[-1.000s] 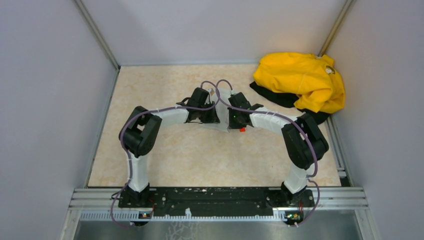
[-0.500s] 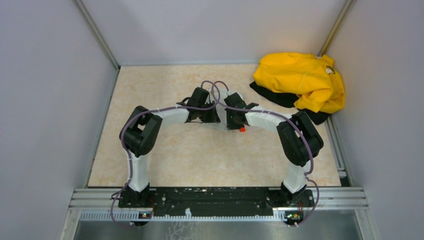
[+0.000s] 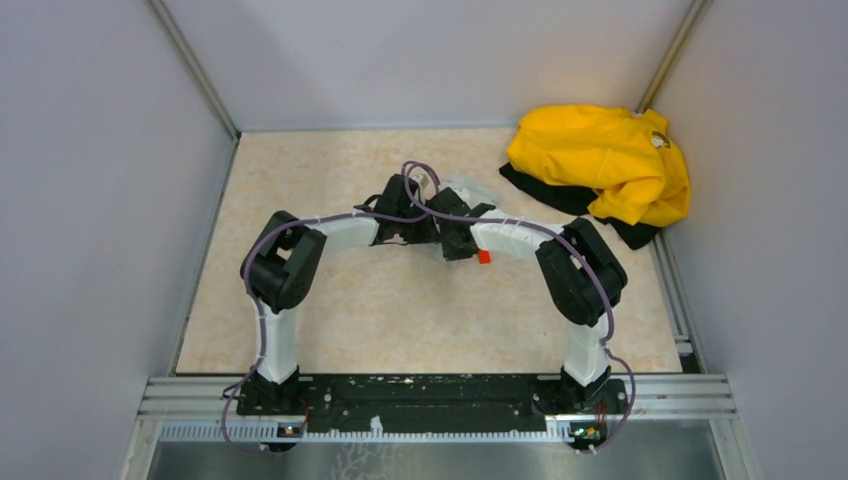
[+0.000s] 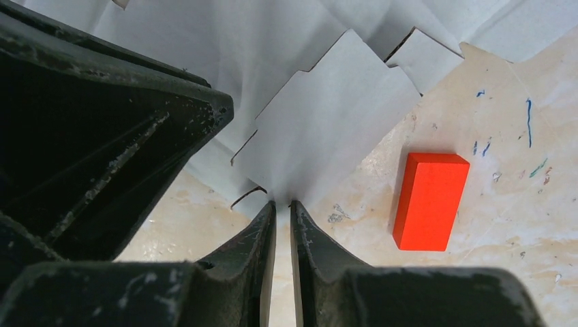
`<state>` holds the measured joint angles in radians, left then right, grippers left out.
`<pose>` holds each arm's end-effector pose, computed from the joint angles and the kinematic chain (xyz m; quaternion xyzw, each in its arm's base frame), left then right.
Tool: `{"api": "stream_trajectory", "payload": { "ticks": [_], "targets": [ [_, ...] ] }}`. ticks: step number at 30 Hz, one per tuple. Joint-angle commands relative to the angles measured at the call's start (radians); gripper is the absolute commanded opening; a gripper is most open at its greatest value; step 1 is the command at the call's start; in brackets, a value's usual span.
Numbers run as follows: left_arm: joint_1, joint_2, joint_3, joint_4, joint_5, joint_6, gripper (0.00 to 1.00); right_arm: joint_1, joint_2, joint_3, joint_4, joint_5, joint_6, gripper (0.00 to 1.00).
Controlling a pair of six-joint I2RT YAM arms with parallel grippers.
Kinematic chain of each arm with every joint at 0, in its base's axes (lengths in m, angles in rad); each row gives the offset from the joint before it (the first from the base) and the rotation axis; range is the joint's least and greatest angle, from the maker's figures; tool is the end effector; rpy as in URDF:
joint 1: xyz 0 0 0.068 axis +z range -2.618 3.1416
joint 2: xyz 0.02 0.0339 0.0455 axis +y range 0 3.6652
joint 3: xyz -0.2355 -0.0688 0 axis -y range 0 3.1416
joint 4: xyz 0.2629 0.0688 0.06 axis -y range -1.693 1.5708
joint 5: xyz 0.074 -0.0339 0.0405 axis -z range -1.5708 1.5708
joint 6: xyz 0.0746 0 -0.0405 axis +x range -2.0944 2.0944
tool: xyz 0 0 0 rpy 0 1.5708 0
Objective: Fold the paper box
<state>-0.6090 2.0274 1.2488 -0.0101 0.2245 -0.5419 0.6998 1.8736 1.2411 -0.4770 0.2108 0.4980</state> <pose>0.3650 -0.2748 0.0789 0.0735 0.9167 -0.2930 0.2614 0.3184 0.2477 0.0997 -0.0736 0.9656 0.0436 0.2455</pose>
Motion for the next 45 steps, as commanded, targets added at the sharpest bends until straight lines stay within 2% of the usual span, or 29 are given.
{"api": "stream_trajectory", "payload": {
  "ticks": [1, 6, 10, 21, 26, 45],
  "targets": [
    [-0.027, 0.087, -0.050, -0.137, 0.004, 0.011, 0.23, 0.040, 0.076, 0.059, 0.058, 0.042, -0.008, 0.15],
    [-0.028, 0.089, -0.053, -0.134, 0.005, 0.012, 0.23, 0.057, 0.131, 0.084, 0.021, 0.078, -0.018, 0.16],
    [-0.018, 0.069, -0.090, -0.102, 0.014, -0.005, 0.24, 0.061, 0.141, 0.061, 0.032, 0.074, -0.021, 0.21],
    [0.107, -0.043, -0.273, 0.066, 0.100, -0.083, 0.25, 0.074, 0.141, -0.006, 0.087, 0.017, -0.060, 0.29],
    [0.118, -0.045, -0.271, 0.044, 0.097, -0.070, 0.25, 0.077, 0.075, -0.018, 0.107, 0.002, -0.059, 0.32],
    [0.117, -0.034, -0.265, 0.034, 0.092, -0.065, 0.25, 0.068, -0.192, 0.130, -0.084, -0.005, -0.090, 0.36]
  ]
}}
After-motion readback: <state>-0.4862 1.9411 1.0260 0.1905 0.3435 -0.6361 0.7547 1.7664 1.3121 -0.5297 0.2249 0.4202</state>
